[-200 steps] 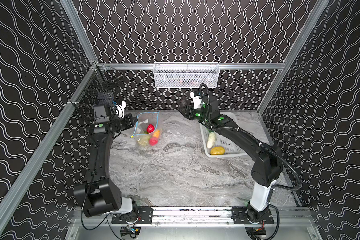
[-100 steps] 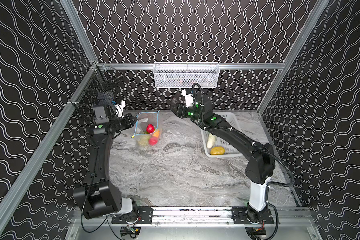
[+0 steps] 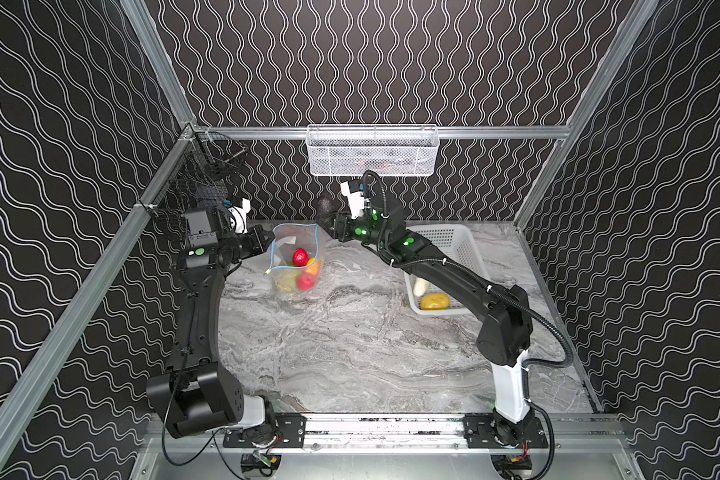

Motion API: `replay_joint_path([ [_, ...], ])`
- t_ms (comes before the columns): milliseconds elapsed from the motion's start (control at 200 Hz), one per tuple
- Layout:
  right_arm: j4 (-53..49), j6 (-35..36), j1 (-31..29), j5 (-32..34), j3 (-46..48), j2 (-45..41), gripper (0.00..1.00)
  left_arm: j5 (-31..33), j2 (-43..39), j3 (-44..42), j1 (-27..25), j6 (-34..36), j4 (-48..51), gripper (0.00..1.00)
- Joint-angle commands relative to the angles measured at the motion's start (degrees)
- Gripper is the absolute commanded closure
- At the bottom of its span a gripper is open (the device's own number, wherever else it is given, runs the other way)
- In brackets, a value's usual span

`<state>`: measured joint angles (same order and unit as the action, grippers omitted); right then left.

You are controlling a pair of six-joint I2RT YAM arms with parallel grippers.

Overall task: Place the food in the zip-top bag and seal the zipper
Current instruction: 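Carry the dark eggplant over the bag mouth held by the left gripper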

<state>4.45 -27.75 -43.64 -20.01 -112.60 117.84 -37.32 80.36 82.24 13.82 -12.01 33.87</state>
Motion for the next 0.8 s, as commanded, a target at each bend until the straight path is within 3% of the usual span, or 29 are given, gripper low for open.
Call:
replay_joint_path([
  [0, 1.1, 1.9, -1.1, 0.4, -2.8, 0.9, 0.81, -1.2, 0.2, 0.8, 0.1, -0.6, -0.6, 1.00],
  [330, 0.3, 3.2, -3.5, -0.5, -12.4, 7.8, 0.80, -0.1, -0.7, -0.2, 0.1, 0.0, -0.8, 1.00],
  [796, 2.7, 5.0, -5.7, 0.6, -12.5, 10.8, 0.79, -1.6, 0.7, 0.7, 0.1, -0.6, -1.0, 1.00],
])
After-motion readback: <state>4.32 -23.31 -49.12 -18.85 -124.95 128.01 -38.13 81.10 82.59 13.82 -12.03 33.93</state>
